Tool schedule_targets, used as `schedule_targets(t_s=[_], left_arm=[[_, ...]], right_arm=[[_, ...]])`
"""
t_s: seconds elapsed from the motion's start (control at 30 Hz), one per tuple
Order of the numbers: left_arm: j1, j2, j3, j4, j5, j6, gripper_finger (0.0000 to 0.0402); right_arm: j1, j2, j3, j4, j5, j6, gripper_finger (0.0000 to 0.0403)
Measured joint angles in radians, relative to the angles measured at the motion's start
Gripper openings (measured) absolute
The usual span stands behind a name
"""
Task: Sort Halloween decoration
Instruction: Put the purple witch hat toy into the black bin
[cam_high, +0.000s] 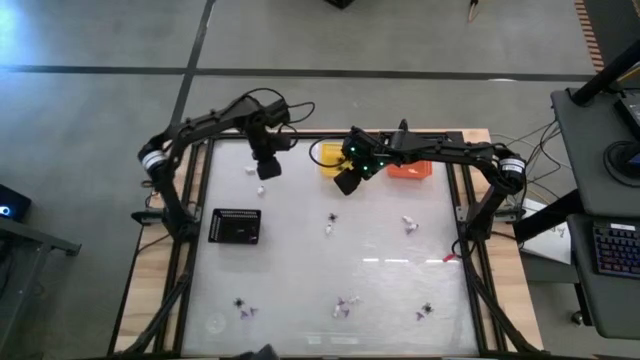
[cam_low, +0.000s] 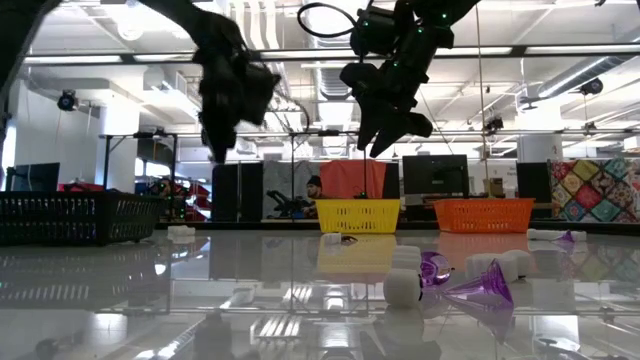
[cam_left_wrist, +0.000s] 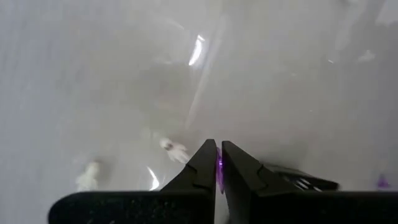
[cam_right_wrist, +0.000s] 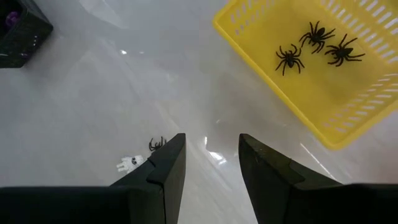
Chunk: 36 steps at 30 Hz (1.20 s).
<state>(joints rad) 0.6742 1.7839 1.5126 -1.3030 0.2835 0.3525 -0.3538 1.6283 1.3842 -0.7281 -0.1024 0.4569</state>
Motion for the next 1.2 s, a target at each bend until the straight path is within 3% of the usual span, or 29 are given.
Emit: schedule_targets(t_s=[0.23,0.47,0.6,0.8,0.9,1.2], left_arm=[[-0.094,-0.172,-0.069,-0.061,0.009,-0.066,0.0000],[-0.166,-0.357,-0.272,-0.065,0.029,-0.167,0.0000],[-0.203,-0.435,-0.399,-0.013,0.112,-0.213,0.0000],[-0.241,-0.486,-0.595,0.114,0.142,-0.281,0.0000],[-0.243,-0.494,-0.663,0.149,0.219,-0.300,0.0000],[-0.244,-0.495,-0.739,0.198,0.239,-0.311,0.0000]], right_arm=[[0.000,0.000,0.000,-0.007,-0.002,-0.016,0.0139],[0.000,0.000,0.000,-0.028,-0.003,-0.046,0.0139],[0.000,0.000,0.000,-0.027,-0.003,-0.046,0.0139],[0.000,0.000,0.000,-0.027,-0.003,-0.038,0.0139],[0.000,0.000,0.000,-0.026,-0.003,-0.038,0.0139],[0.000,0.000,0.000,-0.022,-0.005,-0.058,0.0139]])
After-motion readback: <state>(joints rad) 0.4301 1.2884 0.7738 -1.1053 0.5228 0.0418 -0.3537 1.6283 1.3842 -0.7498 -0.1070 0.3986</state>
